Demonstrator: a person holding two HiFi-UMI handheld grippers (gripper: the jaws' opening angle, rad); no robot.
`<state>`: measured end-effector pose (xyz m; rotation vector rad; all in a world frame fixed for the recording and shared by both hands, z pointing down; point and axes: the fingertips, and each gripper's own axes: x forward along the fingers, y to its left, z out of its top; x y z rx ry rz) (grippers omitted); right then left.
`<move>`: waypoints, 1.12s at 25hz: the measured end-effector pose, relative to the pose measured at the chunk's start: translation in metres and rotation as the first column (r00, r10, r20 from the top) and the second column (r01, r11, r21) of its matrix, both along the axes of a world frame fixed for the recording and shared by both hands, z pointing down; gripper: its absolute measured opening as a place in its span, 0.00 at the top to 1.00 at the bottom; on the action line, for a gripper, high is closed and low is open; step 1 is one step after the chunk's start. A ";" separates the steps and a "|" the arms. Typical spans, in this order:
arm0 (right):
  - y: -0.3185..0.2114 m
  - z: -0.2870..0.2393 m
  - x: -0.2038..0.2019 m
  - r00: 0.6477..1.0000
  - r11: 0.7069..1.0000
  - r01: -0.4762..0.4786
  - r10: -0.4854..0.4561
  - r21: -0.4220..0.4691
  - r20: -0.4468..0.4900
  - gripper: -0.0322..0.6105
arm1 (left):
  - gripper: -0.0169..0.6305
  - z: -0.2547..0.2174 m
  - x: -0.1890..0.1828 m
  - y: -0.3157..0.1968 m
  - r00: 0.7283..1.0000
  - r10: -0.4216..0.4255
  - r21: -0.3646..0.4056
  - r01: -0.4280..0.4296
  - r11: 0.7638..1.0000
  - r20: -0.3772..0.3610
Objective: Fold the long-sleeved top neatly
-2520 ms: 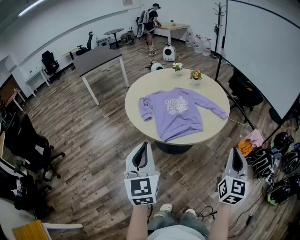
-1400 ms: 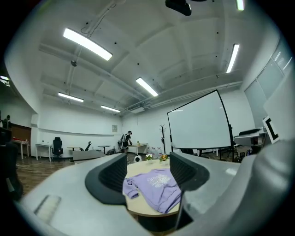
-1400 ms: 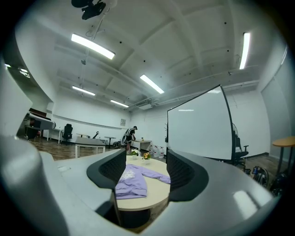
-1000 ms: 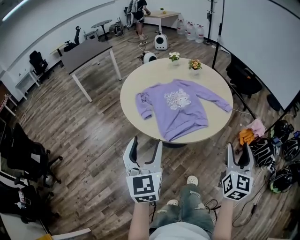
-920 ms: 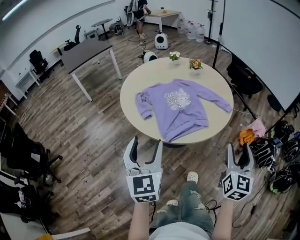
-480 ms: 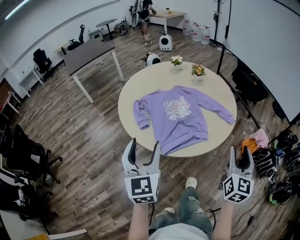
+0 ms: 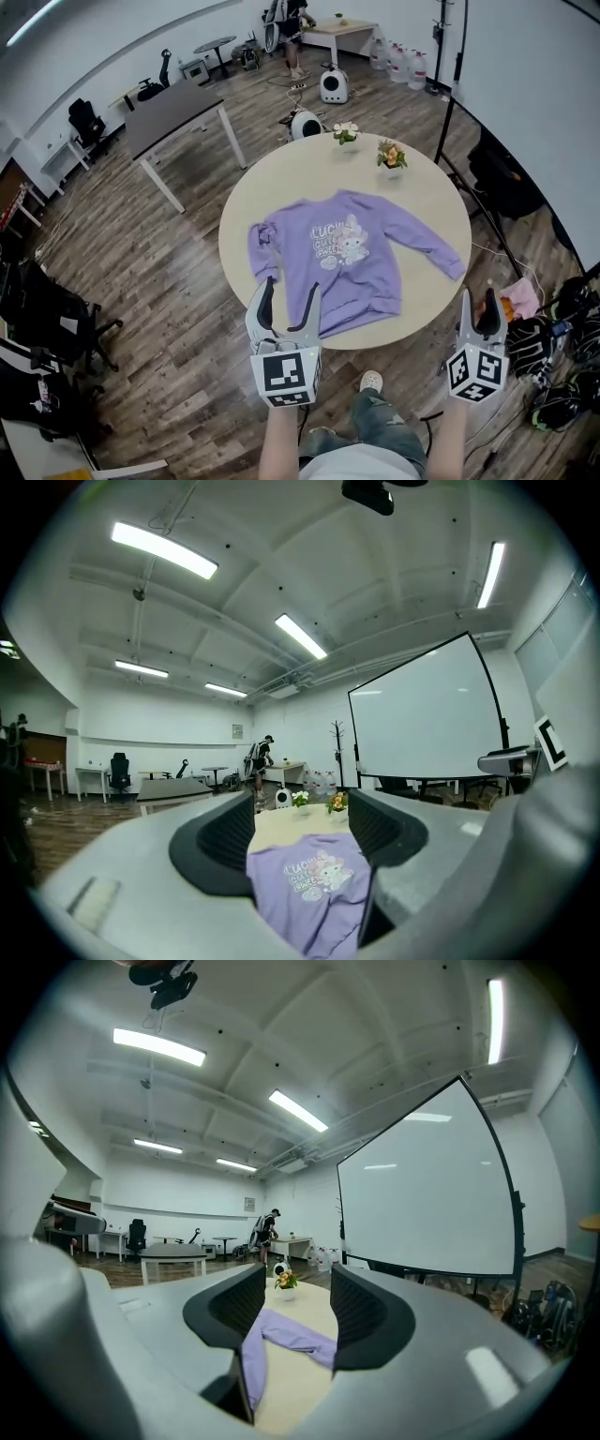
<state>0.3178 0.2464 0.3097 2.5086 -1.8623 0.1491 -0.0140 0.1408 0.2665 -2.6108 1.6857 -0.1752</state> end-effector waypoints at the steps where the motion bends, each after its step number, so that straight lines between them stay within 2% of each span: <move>1: -0.008 0.000 0.008 1.000 1.000 0.002 -0.002 0.000 0.003 0.60 | 0.34 0.000 0.008 -0.007 1.000 -0.002 -0.001 0.002 1.000 0.001; 12: -0.086 0.009 0.089 1.000 1.000 0.018 -0.018 -0.017 0.010 0.60 | 0.34 0.003 0.085 -0.079 1.000 -0.017 -0.014 0.017 1.000 0.005; 20: -0.102 0.027 0.129 1.000 0.999 -0.014 0.014 -0.051 0.016 0.61 | 0.34 0.019 0.124 -0.103 1.000 0.004 -0.040 -0.003 0.999 0.022; 24: -0.105 0.043 0.139 0.999 0.996 -0.027 0.029 -0.085 0.026 0.69 | 0.34 0.031 0.139 -0.112 0.999 0.025 -0.061 -0.022 0.998 0.045; 28: -0.107 0.060 0.146 0.998 0.992 -0.038 0.043 -0.123 0.038 0.69 | 0.34 0.045 0.157 -0.119 0.997 0.057 -0.093 -0.053 0.994 0.049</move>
